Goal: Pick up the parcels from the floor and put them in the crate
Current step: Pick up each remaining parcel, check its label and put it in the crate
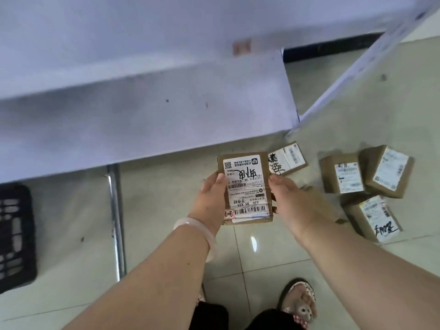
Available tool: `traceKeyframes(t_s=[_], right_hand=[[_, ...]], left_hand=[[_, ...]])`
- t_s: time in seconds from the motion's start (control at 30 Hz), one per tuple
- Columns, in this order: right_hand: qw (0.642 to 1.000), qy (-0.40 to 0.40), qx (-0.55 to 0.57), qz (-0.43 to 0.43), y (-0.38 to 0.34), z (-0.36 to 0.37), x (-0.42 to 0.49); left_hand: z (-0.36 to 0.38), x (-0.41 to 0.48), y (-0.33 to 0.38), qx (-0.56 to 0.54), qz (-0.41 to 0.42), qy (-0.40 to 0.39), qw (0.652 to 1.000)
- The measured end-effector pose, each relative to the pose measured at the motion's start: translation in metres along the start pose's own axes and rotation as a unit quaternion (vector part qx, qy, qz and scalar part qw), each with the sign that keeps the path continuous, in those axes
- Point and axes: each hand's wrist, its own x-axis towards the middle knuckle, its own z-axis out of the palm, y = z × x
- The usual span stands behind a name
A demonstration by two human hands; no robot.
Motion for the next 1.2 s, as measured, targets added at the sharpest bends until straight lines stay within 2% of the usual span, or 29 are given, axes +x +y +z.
traceKeyframes(t_s=[0.13, 0.33, 0.53, 0.73, 0.87, 1.0, 1.2], right_hand=[[0.999, -0.013, 0.006, -0.033, -0.068, -0.016, -0.087], [0.996, 0.022, -0.005, -0.086, -0.169, -0.057, -0.256], [0.986, 0.044, 0.005, -0.159, -0.226, -0.061, -0.395], [0.971, 0.009, -0.006, -0.24, -0.246, -0.028, -0.525], [0.955, -0.029, -0.015, -0.294, -0.251, 0.008, -0.603], [0.945, -0.062, -0.031, -0.321, -0.255, 0.049, -0.664], [0.922, -0.119, -0.075, -0.36, -0.272, 0.147, -0.729]], left_hand=[[-0.027, -0.096, 0.063, -0.011, 0.038, -0.02, 0.999], [-0.059, -0.267, 0.152, -0.001, 0.099, -0.077, 0.992], [-0.102, -0.411, 0.203, 0.019, 0.171, -0.04, 0.984], [-0.165, -0.527, 0.188, 0.007, 0.229, -0.002, 0.973], [-0.213, -0.596, 0.16, -0.045, 0.253, 0.052, 0.965], [-0.261, -0.651, 0.134, -0.101, 0.268, 0.059, 0.956], [-0.368, -0.706, 0.102, -0.098, 0.292, 0.136, 0.942]])
